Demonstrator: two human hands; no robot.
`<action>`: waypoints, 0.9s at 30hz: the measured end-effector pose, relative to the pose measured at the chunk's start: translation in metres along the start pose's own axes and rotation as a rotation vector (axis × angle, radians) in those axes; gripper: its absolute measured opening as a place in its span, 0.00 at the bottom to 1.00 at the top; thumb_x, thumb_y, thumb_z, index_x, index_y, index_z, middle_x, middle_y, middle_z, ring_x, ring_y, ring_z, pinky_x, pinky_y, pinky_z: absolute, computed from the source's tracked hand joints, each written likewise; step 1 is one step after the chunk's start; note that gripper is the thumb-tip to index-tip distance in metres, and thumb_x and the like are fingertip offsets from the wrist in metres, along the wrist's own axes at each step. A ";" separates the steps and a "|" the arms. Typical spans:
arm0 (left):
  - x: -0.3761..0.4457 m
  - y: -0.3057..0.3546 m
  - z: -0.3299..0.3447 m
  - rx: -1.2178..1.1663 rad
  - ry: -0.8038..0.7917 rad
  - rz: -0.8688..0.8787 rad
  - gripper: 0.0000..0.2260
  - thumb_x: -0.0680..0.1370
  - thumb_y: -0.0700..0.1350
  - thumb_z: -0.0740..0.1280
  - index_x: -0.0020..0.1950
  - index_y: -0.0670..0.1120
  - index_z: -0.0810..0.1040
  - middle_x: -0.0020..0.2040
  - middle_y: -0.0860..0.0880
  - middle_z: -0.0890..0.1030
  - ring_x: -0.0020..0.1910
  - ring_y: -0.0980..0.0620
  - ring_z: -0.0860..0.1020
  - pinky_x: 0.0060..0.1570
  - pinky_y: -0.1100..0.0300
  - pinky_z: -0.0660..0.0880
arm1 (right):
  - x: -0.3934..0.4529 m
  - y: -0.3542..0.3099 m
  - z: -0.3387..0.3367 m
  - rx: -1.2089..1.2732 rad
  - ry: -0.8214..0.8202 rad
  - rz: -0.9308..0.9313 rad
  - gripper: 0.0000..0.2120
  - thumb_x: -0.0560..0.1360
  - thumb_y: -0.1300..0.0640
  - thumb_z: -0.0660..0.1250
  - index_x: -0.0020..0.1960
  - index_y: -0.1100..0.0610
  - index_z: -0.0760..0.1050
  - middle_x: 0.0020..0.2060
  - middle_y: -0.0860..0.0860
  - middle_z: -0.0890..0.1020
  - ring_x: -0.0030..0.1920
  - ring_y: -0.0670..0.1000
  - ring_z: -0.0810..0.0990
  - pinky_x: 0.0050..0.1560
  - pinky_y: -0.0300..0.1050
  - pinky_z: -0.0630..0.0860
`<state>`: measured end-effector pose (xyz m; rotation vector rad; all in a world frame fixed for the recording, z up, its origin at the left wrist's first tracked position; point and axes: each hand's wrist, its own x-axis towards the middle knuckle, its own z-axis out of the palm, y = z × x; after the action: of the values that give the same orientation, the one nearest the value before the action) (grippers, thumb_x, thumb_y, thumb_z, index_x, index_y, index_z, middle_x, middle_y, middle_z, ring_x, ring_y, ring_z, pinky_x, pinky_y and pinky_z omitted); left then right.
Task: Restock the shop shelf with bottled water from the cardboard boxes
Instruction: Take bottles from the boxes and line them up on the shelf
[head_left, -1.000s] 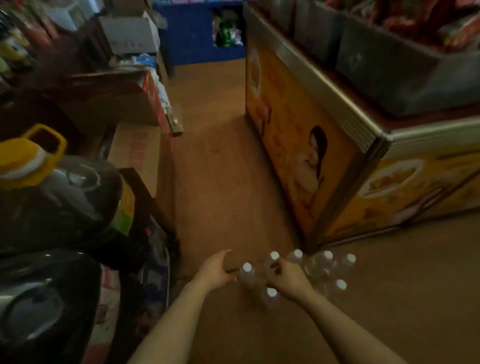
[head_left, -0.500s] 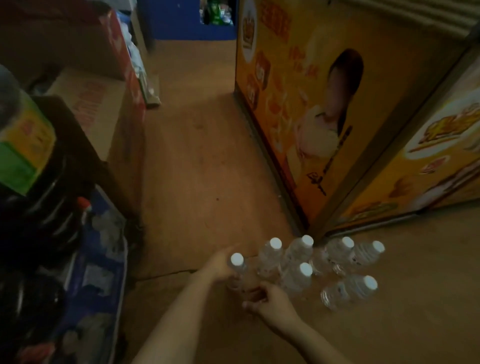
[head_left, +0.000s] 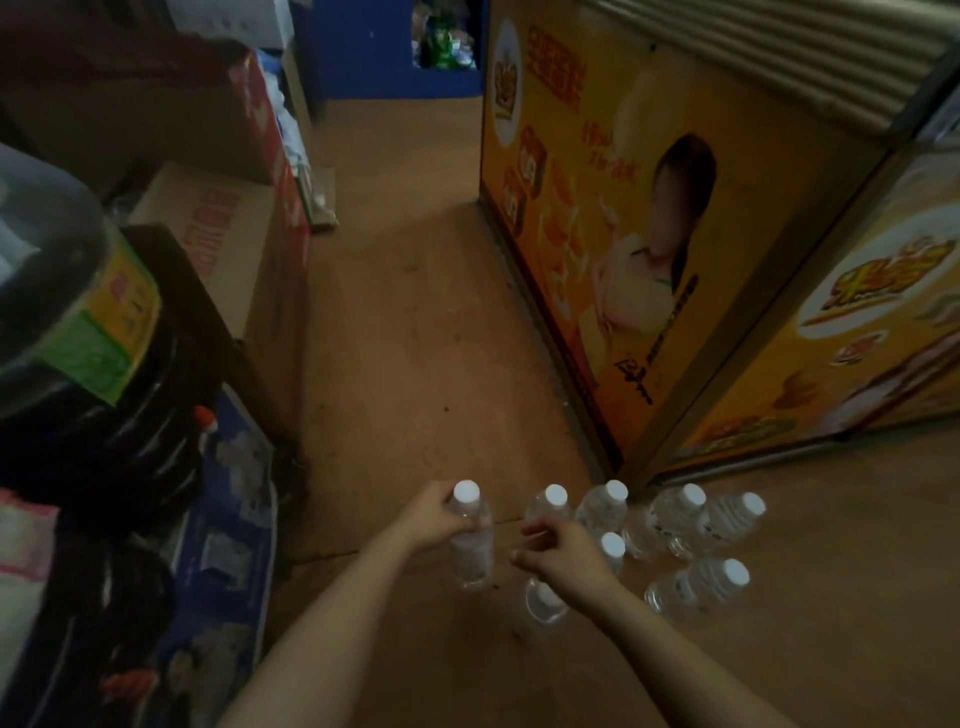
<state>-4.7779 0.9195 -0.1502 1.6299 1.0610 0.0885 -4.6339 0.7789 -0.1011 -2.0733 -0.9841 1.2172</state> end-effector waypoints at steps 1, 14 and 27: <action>-0.008 0.016 -0.009 -0.011 0.003 0.012 0.11 0.68 0.47 0.76 0.48 0.49 0.80 0.47 0.51 0.84 0.48 0.56 0.81 0.54 0.55 0.78 | -0.005 -0.009 -0.005 0.003 0.003 0.007 0.13 0.72 0.57 0.73 0.52 0.51 0.72 0.45 0.48 0.79 0.47 0.46 0.80 0.48 0.39 0.79; -0.191 0.335 -0.201 -0.096 0.073 0.148 0.22 0.68 0.50 0.77 0.58 0.47 0.75 0.55 0.49 0.81 0.55 0.51 0.80 0.56 0.54 0.78 | -0.150 -0.268 -0.131 -0.093 0.002 -0.079 0.38 0.65 0.54 0.79 0.70 0.53 0.65 0.65 0.50 0.73 0.56 0.47 0.74 0.47 0.34 0.74; -0.446 0.548 -0.347 -0.239 0.189 0.207 0.15 0.73 0.47 0.71 0.60 0.49 0.77 0.56 0.49 0.81 0.58 0.50 0.78 0.56 0.56 0.74 | -0.285 -0.525 -0.199 -0.101 -0.561 -0.430 0.40 0.65 0.65 0.76 0.70 0.48 0.62 0.60 0.46 0.76 0.60 0.47 0.76 0.54 0.41 0.79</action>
<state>-4.9166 0.9021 0.6243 1.5288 0.9785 0.4964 -4.7174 0.8432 0.5195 -1.4825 -1.6694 1.5566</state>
